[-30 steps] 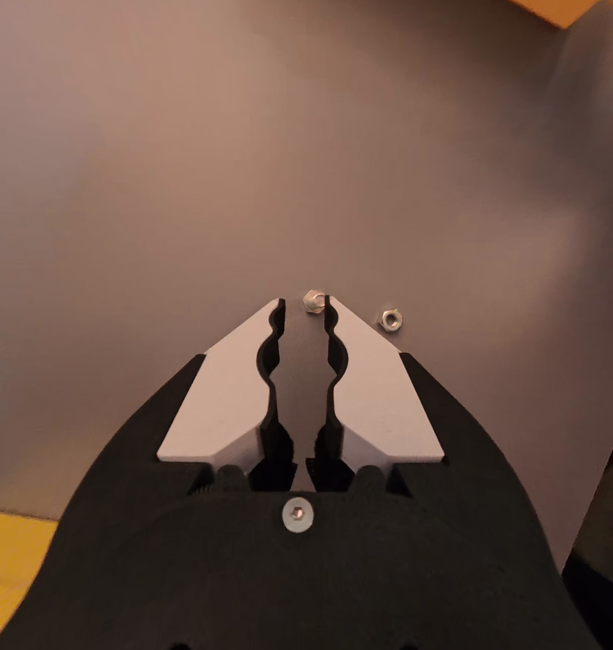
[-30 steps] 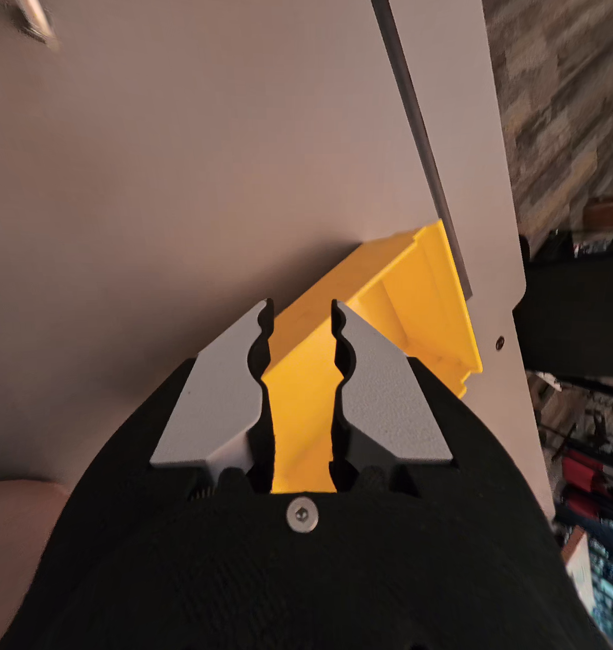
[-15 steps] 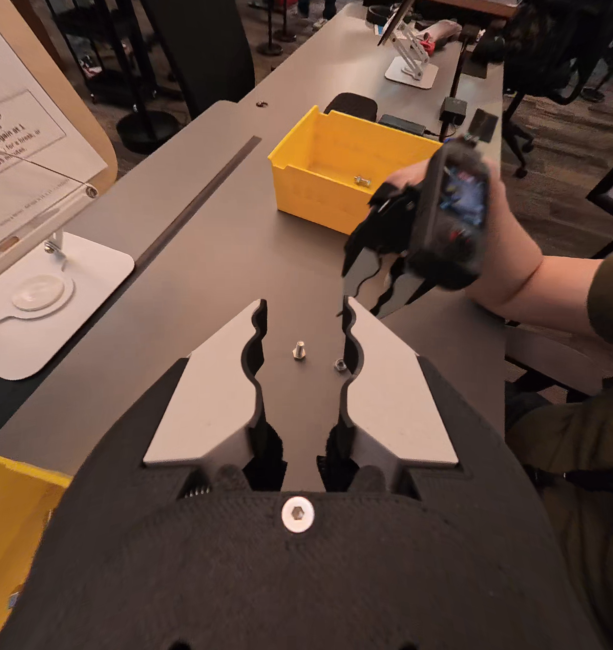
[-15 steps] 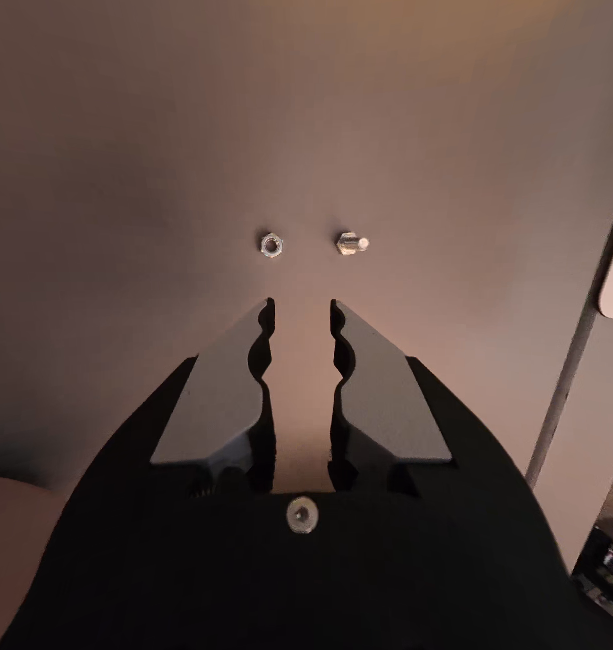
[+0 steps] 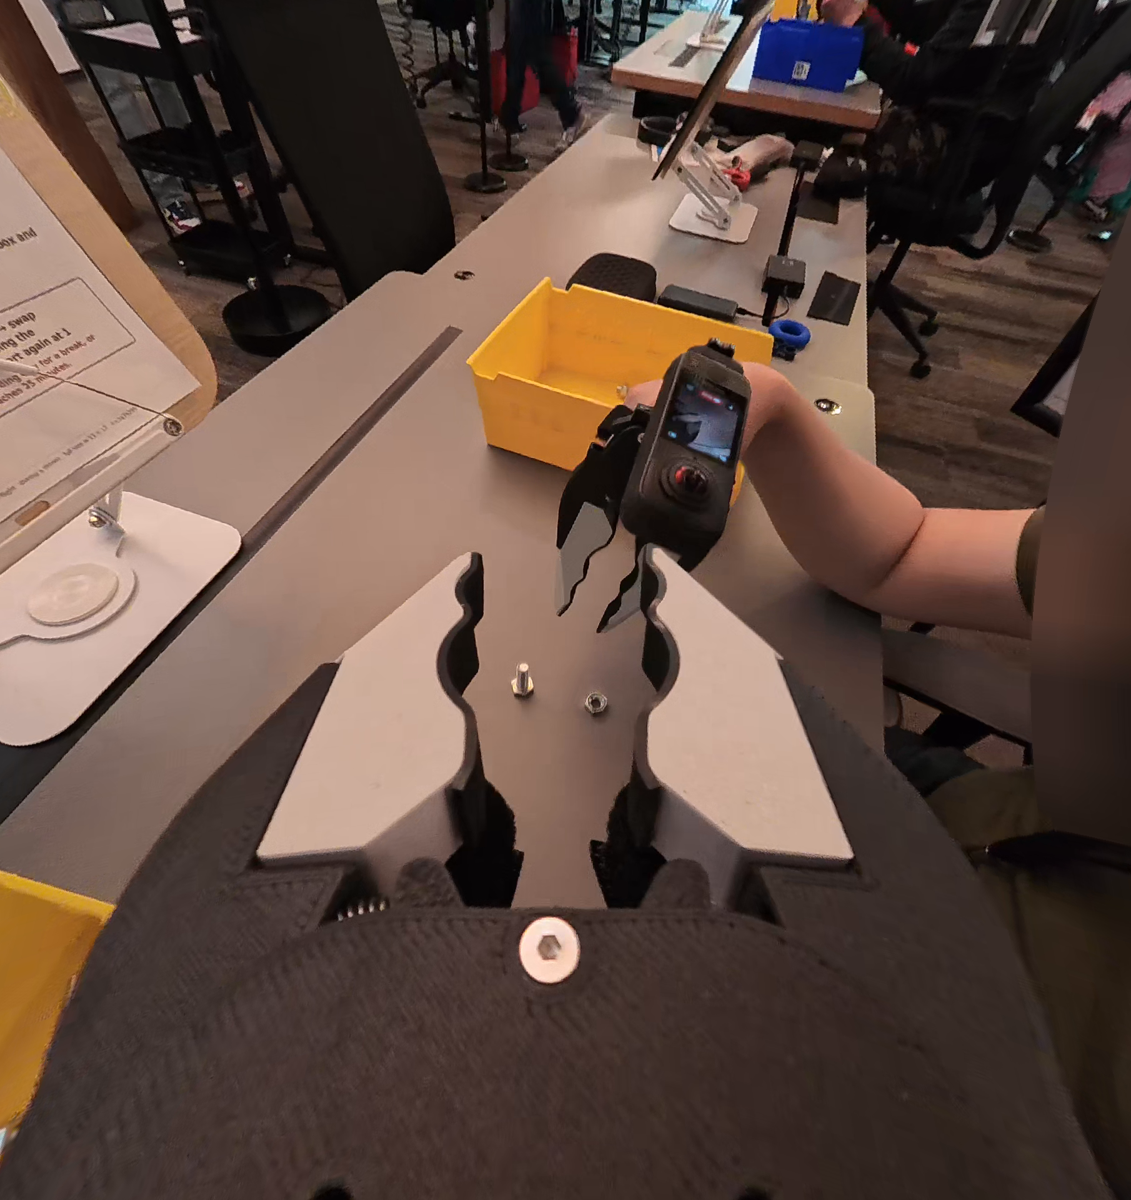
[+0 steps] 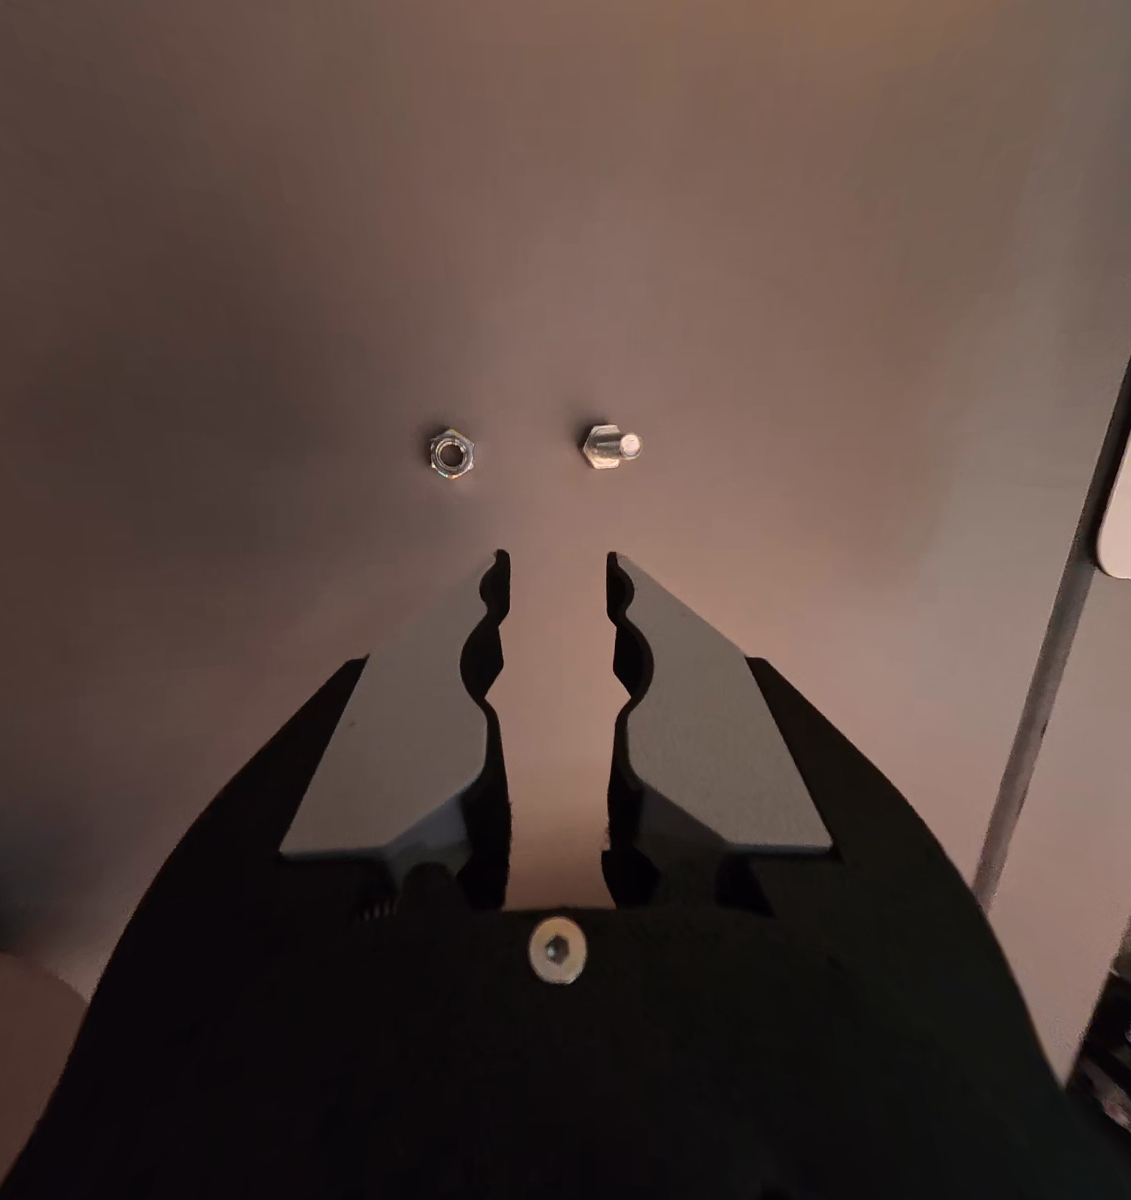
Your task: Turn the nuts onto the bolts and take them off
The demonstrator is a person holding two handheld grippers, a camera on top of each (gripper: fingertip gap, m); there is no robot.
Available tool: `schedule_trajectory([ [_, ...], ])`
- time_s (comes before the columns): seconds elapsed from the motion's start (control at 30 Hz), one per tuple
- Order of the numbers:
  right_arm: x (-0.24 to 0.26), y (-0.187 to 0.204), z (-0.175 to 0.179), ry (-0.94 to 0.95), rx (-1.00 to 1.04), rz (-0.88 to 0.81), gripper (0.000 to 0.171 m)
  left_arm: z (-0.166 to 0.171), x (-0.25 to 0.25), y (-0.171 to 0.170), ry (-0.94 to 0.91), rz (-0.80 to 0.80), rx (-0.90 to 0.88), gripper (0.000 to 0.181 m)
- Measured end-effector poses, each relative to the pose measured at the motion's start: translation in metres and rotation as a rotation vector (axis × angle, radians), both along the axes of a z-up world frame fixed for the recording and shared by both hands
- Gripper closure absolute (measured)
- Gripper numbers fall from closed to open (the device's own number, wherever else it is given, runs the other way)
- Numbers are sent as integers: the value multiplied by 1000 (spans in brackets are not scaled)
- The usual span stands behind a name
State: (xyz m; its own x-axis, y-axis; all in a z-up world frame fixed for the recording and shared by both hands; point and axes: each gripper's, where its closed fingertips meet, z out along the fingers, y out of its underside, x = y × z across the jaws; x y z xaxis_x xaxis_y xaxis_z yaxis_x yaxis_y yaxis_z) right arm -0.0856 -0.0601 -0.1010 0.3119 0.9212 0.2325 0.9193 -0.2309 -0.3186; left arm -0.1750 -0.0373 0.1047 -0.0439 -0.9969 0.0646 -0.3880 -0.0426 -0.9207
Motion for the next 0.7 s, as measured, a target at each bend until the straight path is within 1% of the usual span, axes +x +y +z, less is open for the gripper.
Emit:
schedule_trajectory([
  [0.07,1,4,8,51,27,-10,142,3,0,1,-19,4,-14,134],
  [0.2,5,6,23,57,94,1,142,5,8,1,-39,13,-12,134],
  [0.27,1,5,26,84,103,14,142,11,12,-5,-72,-13,-29,134],
  [0.4,1,12,24,124,99,-14,142,24,14,-4,-147,0,-40,131],
  [0.53,-3,26,29,215,101,-65,142,26,6,5,-155,45,-16,127],
  [0.6,-10,30,29,245,98,-63,142,27,2,7,-164,55,-16,127],
  [0.7,-21,35,18,233,97,-30,143,33,0,6,-201,34,-21,127],
])
